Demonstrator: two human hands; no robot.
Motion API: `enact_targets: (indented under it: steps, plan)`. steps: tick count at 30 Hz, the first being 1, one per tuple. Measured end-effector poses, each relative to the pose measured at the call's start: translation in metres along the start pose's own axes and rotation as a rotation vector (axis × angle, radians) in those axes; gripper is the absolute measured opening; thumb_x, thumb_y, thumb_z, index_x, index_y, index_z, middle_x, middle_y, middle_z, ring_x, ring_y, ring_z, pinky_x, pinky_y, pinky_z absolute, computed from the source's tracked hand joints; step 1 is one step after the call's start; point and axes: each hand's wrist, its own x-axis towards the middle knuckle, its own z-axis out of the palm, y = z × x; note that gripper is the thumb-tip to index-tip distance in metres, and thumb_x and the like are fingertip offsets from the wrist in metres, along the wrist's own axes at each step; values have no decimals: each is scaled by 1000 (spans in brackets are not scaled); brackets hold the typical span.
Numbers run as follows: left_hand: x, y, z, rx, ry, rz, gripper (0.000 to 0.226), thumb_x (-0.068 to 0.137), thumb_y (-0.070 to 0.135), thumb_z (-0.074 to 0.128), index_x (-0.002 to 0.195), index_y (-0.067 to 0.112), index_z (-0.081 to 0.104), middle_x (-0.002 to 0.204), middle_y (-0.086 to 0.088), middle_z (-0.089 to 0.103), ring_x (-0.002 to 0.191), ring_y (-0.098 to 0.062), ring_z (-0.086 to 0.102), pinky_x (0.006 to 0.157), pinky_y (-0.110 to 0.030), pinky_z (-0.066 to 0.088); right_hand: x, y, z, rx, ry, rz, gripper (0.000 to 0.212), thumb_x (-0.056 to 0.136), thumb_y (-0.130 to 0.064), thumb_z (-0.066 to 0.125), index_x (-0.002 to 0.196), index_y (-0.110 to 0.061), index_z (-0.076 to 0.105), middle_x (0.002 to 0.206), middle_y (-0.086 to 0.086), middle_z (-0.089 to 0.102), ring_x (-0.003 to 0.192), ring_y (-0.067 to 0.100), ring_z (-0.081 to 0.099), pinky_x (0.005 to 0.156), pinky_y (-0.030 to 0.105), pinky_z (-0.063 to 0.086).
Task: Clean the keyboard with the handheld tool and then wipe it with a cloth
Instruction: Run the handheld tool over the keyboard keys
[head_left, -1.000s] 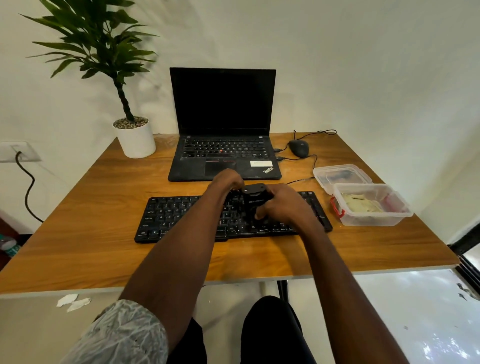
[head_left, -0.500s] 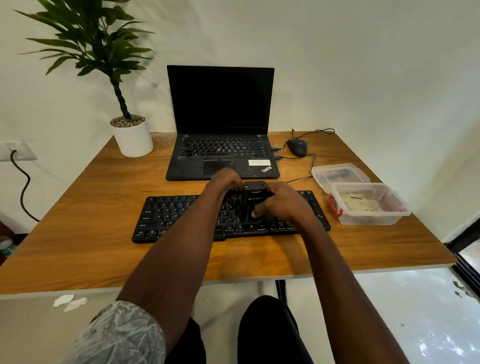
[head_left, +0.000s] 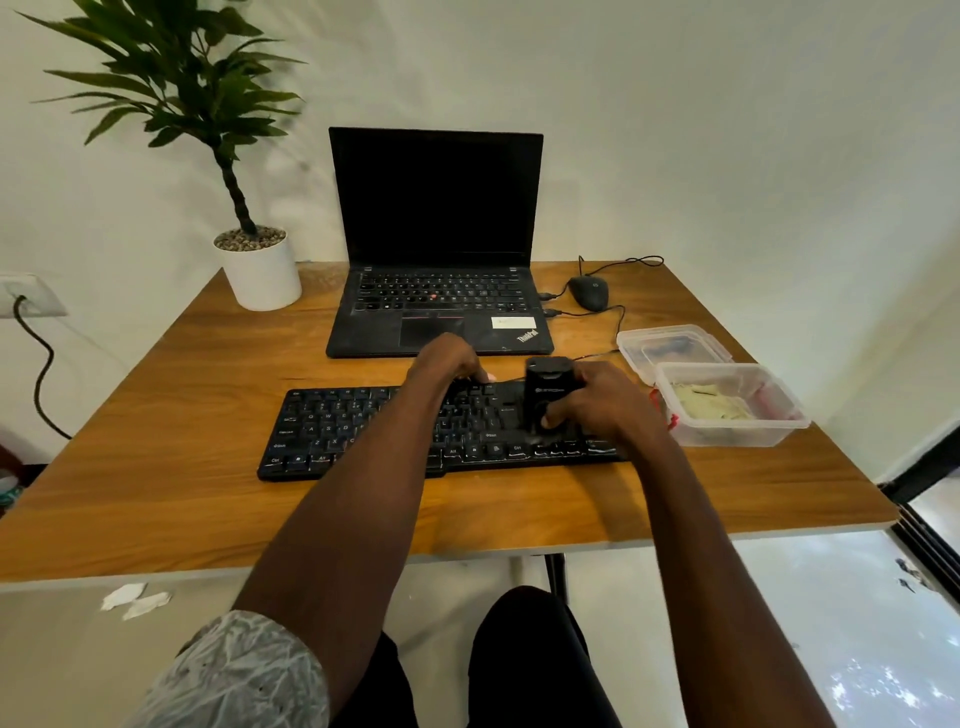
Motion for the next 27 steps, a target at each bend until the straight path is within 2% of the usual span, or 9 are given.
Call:
enact_targets:
  steps: [3,5,8,10,15,19,21,25,27]
  plan:
    - [2,-2,3,-17,32,11,61,80,33,76,127,0,55,132,-15,56,119,-33,54,99,-43,45,0,15,-28,-49,195,66,49,71,-7,77,117,-16,63,102,6,66,84,18,59,64,29,44]
    - [2,-2,6,-20,75,40,54,81,30,75,122,0,58,128,-14,59,116,-31,56,99,-42,45,-2,15,-28,-96,253,63,50,71,-10,78,118,-16,63,101,3,65,85,19,61,68,32,47]
    - [0,0,8,8,145,68,49,81,28,76,119,2,60,125,-13,61,113,-29,58,98,-42,47,-3,10,-7,-93,93,-10,47,73,-14,78,116,-18,62,106,2,67,94,20,63,83,40,53]
    - [-2,5,10,51,167,95,45,81,26,75,117,2,62,123,-13,62,110,-27,60,94,-40,49,-5,13,-4,-23,66,-10,45,75,-12,77,116,-17,61,106,4,67,94,20,64,85,40,53]
    - [-3,23,16,69,172,145,31,84,22,74,106,2,65,111,-11,66,99,-26,63,80,-35,49,-6,31,-34,-62,383,25,51,72,-17,79,120,-17,63,109,7,70,93,22,66,85,44,54]
    - [-2,43,27,52,141,208,25,79,30,77,84,8,66,100,-6,71,88,-21,67,85,-36,55,-8,32,-28,12,147,9,50,69,-11,81,116,-17,64,105,6,70,89,21,67,80,39,56]
    - [-3,52,33,51,140,229,34,75,34,81,92,9,68,104,-7,71,93,-24,66,87,-39,55,-7,37,-29,49,150,20,51,68,-11,82,115,-16,65,105,6,71,89,20,68,80,39,56]
    - [-6,61,40,59,145,263,54,74,36,81,114,4,65,116,-9,66,105,-29,61,89,-40,53,-5,47,-42,-75,427,-23,50,71,-16,79,119,-17,65,110,7,71,98,22,66,90,44,52]
    - [-7,63,43,58,131,278,56,75,37,81,116,2,64,118,-7,64,107,-29,60,90,-39,52,-5,48,-41,-41,371,-41,50,71,-15,79,119,-17,65,110,6,71,97,22,66,88,45,53]
